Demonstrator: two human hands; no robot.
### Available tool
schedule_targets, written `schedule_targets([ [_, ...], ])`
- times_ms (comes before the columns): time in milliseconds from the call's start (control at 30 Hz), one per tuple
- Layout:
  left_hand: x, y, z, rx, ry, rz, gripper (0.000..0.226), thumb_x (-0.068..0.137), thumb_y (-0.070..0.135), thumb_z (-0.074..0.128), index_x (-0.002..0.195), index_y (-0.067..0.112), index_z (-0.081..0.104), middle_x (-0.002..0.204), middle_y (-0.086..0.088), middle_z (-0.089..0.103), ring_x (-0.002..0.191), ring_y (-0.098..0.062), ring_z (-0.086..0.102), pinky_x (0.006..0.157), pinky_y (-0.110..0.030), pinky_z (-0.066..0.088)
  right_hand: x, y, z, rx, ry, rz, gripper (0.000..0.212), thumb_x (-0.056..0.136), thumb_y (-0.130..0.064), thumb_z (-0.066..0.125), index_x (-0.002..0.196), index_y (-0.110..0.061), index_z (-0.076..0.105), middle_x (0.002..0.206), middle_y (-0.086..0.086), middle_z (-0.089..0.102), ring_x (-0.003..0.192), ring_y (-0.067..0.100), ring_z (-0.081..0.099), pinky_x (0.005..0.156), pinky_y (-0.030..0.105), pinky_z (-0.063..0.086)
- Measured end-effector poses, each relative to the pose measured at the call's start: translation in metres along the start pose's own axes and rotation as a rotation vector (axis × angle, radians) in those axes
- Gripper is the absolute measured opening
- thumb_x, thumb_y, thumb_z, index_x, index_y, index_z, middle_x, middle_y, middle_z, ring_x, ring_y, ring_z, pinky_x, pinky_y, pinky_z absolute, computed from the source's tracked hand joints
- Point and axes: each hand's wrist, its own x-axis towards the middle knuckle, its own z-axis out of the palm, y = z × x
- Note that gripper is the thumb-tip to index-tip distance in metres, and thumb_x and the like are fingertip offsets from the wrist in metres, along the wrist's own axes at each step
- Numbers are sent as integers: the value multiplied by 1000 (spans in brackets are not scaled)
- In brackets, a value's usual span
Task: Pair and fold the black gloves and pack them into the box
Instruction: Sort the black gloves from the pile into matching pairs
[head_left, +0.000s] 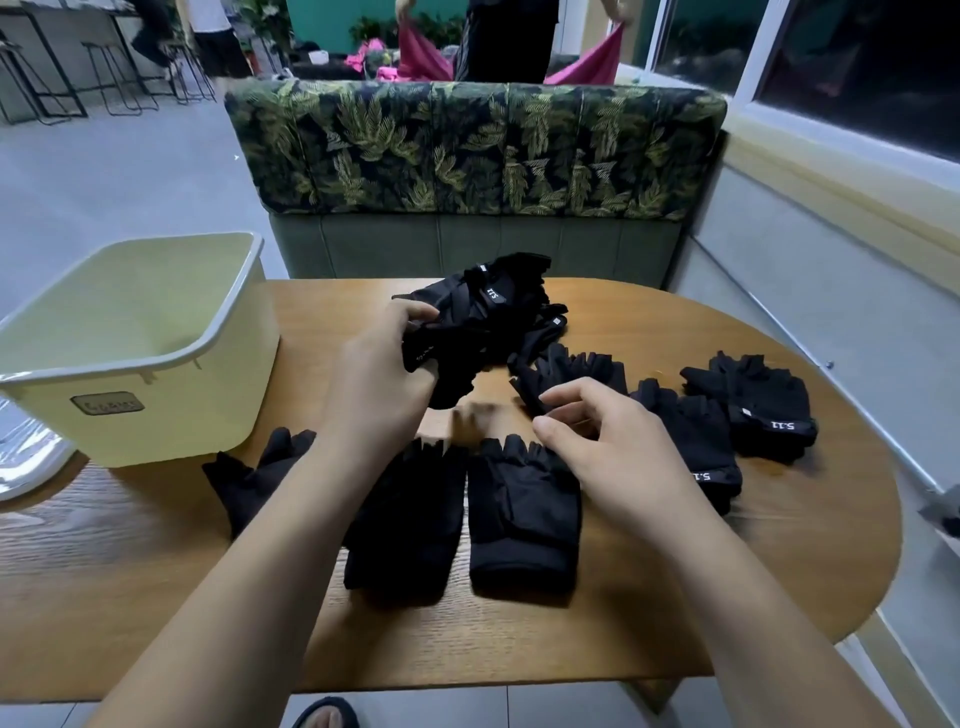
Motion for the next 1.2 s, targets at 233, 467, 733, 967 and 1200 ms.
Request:
schedule_targets([
  [233, 35, -1, 38, 256, 28, 343, 30, 79, -3, 66, 101, 18, 66, 100, 0, 66, 96, -29, 60, 75, -41, 48, 3, 5, -5, 26, 16, -12, 15, 99, -37, 71, 114, -38, 70, 99, -18, 74, 90, -8, 63, 69, 3, 44],
  [467, 22, -16, 59, 462, -509, 313, 38, 80, 15, 74, 116, 24, 69, 109, 2, 67, 105, -23, 66, 86, -40, 55, 4, 4, -11, 47, 20, -14, 15, 100, -38, 70, 115, -38, 69, 100, -19, 73, 96, -18, 58, 72, -3, 39],
  [733, 37, -10, 51, 326, -699, 119, 32, 92, 38, 74, 123, 31, 71, 115, 11, 73, 105, -5, 69, 97, -29, 55, 1, 6, -11, 50, 5, -10, 15, 99, -43, 69, 114, -41, 68, 101, -20, 73, 96, -15, 59, 69, 4, 42],
  [967, 90, -1, 54, 245, -321, -25, 16, 88, 19, 69, 101, 23, 76, 91, 10, 76, 89, -11, 72, 71, -22, 52, 0, 9, -18, 72, 17, -13, 16, 100, -39, 69, 116, -37, 69, 99, -19, 73, 96, -16, 59, 71, -2, 41],
  [1200, 132, -19, 66, 238, -114, -91, 23, 87, 27, 72, 109, 20, 69, 100, 4, 72, 99, -19, 65, 79, -30, 50, 5, 10, -22, 94, 40, -6, 16, 100, -37, 70, 116, -37, 70, 99, -19, 73, 96, -16, 59, 68, -3, 41],
])
